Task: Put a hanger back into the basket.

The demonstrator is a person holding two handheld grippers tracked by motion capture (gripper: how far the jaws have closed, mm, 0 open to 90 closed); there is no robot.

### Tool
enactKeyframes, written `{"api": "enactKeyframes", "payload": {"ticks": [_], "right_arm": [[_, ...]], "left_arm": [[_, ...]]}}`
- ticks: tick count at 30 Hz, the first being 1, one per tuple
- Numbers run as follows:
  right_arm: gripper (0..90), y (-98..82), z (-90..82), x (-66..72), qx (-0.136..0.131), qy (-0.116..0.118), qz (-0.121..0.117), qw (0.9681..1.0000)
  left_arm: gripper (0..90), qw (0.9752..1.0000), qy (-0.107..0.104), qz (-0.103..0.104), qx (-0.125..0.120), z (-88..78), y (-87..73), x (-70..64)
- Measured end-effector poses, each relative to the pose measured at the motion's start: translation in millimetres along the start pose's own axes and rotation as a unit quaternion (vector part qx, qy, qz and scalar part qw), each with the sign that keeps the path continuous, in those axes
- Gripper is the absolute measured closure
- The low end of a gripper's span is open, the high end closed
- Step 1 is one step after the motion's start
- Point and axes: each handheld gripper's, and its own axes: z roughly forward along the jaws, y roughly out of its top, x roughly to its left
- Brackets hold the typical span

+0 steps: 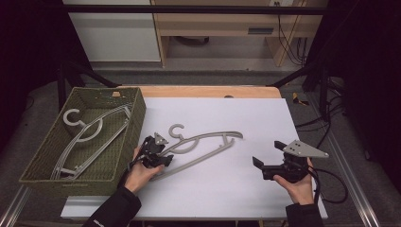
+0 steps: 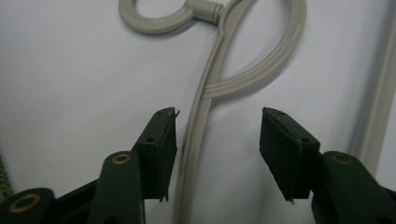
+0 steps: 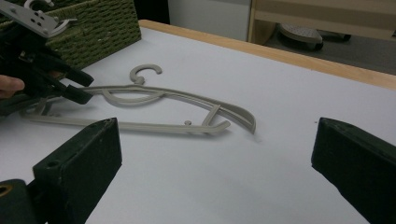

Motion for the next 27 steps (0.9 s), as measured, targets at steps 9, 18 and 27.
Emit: {"api": "enactKeyframes", "payload": {"ticks": [9,18,27], "right_arm": [[1.9,0.1,-0.4,0.3,0.0,0.001,0.002,1.0],[1.9,0.2,-0.6,0.4,0.0,0.001,0.002,1.0],[1.9,0.6,-2.0,-0.1,-0.002,0.001,0.0,1.0]], "left_arm": [[53.5,0.9999,0.013,-0.01,0.003,2.7,-2.2,3.4],[76.0,0.9989,-0.01,-0.04,0.024,-0.8,-1.5,4.4],[81.0,0.996,-0.063,-0.054,0.035,-6.5,-2.5,-7.8]]}}
